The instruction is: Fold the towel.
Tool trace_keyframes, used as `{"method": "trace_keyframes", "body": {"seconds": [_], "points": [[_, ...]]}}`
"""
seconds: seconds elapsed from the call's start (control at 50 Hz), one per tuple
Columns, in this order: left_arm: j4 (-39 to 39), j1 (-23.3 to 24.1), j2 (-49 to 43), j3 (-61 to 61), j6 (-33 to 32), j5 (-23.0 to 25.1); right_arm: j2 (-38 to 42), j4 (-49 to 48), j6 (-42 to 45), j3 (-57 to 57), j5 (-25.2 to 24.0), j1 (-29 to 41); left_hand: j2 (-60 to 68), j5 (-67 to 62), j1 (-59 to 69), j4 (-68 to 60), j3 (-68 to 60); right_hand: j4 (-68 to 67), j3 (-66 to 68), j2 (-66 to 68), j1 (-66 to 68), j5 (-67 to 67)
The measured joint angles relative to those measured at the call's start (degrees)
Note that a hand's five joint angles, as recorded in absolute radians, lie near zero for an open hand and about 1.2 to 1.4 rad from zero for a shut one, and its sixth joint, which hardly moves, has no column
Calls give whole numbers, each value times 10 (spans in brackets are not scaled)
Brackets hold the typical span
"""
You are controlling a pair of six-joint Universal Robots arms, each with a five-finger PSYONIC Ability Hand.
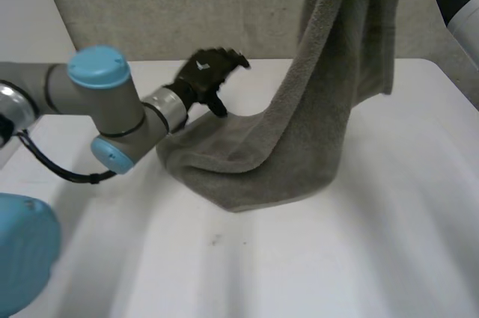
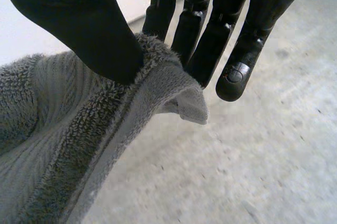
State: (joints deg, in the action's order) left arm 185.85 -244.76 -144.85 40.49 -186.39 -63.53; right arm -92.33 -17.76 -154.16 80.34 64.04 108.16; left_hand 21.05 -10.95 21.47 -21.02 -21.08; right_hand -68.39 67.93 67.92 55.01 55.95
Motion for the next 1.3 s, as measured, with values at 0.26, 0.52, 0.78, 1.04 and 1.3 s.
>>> {"method": "trace_keyframes", "body": {"seconds": [0.26,0.52,0.78,1.04,1.3], "points": [[-157,23,-154,-181,73,113,-55,38,0,28,-46,1,71,-73,79,-72,-71,0,2,0,0,0],[-88,20,-117,-231,69,-52,-28,30,5,14,-41,-4,483,-476,455,-484,-481,0,2,0,0,0],[98,-8,77,-164,43,-236,94,-95,50,-73,65,-6,485,-480,458,-487,-484,0,2,0,0,0],[161,1,284,242,-11,-317,173,-176,59,8,-19,-13,486,-480,460,-487,-485,0,2,0,0,0],[174,89,299,567,-161,-317,217,-31,81,157,-72,-68,486,-480,460,-487,-485,0,2,0,0,1]]}}
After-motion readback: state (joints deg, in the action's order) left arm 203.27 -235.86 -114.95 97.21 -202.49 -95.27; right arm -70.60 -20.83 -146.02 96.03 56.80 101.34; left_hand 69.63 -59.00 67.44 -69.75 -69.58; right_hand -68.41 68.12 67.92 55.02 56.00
